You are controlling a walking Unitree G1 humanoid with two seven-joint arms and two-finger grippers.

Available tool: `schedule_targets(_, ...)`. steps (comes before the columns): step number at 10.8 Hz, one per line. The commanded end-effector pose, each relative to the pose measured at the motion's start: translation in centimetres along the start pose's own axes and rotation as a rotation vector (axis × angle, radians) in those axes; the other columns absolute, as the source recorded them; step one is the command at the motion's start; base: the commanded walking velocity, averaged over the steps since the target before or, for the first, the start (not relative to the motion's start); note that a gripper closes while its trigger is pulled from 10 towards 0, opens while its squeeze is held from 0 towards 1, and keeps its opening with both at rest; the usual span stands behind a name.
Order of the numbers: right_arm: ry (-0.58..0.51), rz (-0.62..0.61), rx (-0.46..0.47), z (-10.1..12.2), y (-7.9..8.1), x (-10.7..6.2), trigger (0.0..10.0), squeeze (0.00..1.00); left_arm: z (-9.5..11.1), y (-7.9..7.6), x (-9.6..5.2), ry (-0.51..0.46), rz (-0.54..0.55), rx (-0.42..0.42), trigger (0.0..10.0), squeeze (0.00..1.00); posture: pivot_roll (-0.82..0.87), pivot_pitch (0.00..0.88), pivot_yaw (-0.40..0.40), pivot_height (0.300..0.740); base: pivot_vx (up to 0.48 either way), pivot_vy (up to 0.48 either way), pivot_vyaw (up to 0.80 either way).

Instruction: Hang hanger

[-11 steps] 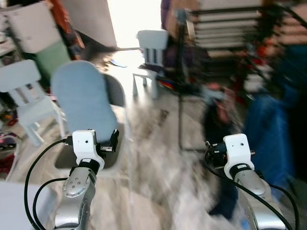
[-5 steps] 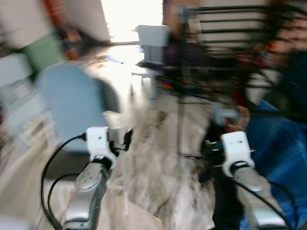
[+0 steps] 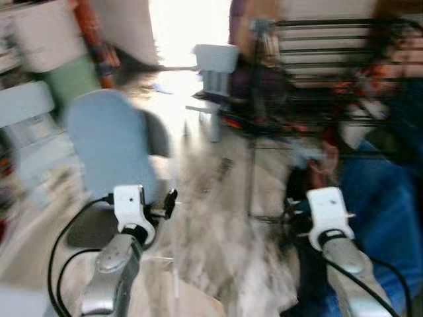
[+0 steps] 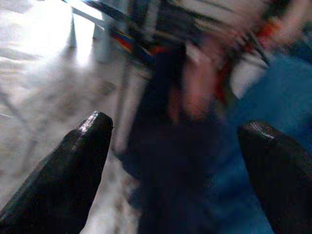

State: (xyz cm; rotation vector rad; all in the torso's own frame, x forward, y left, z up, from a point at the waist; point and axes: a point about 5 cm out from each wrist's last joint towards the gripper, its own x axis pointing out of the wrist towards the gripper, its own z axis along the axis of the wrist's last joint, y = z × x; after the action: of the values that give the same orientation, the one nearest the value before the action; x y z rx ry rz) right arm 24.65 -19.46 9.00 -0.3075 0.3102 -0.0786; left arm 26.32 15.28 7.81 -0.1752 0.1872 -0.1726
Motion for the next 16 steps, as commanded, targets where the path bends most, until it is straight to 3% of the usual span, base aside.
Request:
schedule_targets(1, 0.007, -0.031, -0.002, 0.1, -0.3, -0.1, 10.0, 0.00, 0.5, 0.2, 0.1, -0.009, -0.006, 0.010, 10.0, 0.00, -0.23, 0.000, 0.068, 0.740, 0.000, 0.000, -0.80)
schedule_targets(3, 0.025, -0.044, -0.015, 0.0, -0.4, -0.2, 10.0, 0.00, 0.8, 0.3, 0.4, -0.001, -0.018, -0.005, 10.0, 0.00, -0.24, 0.000, 0.068, 0.740, 0.000, 0.000, -0.80)
schedule_targets(7, 0.047, 0.049, 0.010, 0.0, 0.3, 0.7, 10.0, 0.00, 0.6, 0.1, 0.5, 0.015, -0.034, -0.001, 10.0, 0.00, -0.24, 0.000, 0.067, 0.740, 0.000, 0.000, -0.71)
schedule_targets(16, -0.034, 0.022, -0.007, 1.0, -0.4, 0.1, 10.0, 0.00, 0.9, -0.7, 0.2, 0.011, -0.058, -0.027, 10.0, 0.00, -0.25, 0.000, 0.058, 0.740, 0.000, 0.000, 0.00)
